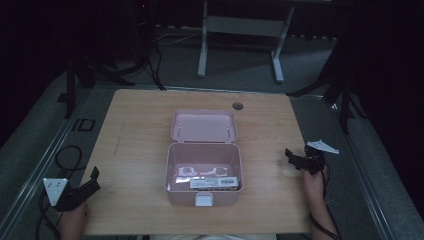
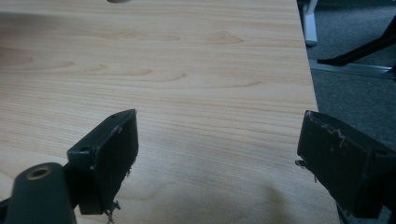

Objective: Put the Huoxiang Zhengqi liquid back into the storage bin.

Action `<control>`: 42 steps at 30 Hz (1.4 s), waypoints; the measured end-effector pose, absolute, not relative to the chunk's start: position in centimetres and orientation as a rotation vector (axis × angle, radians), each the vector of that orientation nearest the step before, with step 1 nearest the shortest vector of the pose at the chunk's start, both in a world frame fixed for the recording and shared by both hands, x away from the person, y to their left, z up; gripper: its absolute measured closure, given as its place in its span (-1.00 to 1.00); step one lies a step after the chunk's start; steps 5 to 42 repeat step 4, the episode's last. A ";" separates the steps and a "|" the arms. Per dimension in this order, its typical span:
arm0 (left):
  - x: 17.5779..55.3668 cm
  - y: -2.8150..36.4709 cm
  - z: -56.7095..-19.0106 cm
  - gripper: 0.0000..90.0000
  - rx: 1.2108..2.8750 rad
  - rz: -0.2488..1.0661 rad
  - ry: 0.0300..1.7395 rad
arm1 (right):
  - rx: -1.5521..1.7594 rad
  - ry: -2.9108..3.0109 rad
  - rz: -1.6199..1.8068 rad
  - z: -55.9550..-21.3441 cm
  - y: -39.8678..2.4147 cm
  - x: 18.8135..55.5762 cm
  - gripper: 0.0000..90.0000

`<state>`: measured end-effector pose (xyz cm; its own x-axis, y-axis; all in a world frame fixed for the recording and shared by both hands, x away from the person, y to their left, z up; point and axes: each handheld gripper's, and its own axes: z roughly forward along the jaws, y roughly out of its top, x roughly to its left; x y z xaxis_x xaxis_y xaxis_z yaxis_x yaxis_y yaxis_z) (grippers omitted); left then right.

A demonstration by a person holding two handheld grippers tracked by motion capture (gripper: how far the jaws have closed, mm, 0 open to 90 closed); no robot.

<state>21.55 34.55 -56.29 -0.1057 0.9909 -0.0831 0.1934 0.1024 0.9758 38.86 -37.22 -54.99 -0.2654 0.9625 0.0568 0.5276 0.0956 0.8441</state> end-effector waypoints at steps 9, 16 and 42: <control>21.5 34.6 -56.3 -0.95 1.231 1.108 1.473 | 1.467 1.840 1.100 -54.8 -37.5 38.8 -0.72; 21.5 34.6 -56.3 -0.95 1.231 1.108 1.473 | 1.467 1.840 1.100 -54.8 -37.5 38.8 -0.72; 21.5 34.6 -56.3 -0.95 1.231 1.108 1.473 | 1.467 1.840 1.100 -54.8 -37.5 38.8 -0.72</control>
